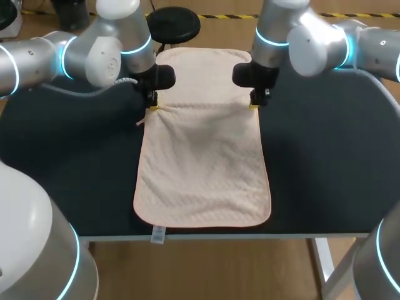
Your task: Fold the towel
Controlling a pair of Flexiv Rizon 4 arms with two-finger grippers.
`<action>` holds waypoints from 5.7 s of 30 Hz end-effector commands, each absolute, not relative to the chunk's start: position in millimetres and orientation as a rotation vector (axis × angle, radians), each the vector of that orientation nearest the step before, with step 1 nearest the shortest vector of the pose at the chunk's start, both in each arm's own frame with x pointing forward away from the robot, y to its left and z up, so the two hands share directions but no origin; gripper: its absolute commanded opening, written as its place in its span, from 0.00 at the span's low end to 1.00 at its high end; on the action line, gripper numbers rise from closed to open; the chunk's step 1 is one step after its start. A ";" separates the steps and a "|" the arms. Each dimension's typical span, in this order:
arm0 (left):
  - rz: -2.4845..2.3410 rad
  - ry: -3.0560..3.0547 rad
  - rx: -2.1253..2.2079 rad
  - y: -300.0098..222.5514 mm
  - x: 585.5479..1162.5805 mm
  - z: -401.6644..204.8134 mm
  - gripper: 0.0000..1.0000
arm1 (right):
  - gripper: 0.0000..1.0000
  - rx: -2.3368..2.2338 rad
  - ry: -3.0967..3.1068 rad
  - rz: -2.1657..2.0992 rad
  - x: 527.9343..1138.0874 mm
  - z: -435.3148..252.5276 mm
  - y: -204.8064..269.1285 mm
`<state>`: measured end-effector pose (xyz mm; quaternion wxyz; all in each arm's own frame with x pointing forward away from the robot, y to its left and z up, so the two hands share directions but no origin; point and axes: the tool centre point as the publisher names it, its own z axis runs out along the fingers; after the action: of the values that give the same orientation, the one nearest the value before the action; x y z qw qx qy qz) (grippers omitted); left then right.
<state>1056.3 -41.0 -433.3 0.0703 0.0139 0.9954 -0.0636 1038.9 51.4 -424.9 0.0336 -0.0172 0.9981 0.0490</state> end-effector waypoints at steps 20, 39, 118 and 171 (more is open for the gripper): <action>-0.185 2.999 0.060 -42.8 1049.3 -430.4 0.00 | 1.00 -0.014 3.103 0.138 1039.9 -426.2 54.8; -0.195 2.994 0.055 -39.5 1051.6 -430.9 0.00 | 0.00 -0.005 3.131 0.074 1040.9 -447.6 51.7; -0.265 2.134 -0.034 -59.9 1082.3 -71.5 0.00 | 0.00 -0.417 2.386 -0.001 1076.5 -74.4 23.8; -0.251 2.805 -0.097 -82.1 1011.2 -309.2 0.00 | 0.00 -0.294 2.991 -0.007 989.7 -313.8 11.3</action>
<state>990.5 -74.2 -290.5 0.1889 -0.0413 0.9767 -0.0933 973.2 6.2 -300.7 0.0942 -0.1005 0.9905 0.0004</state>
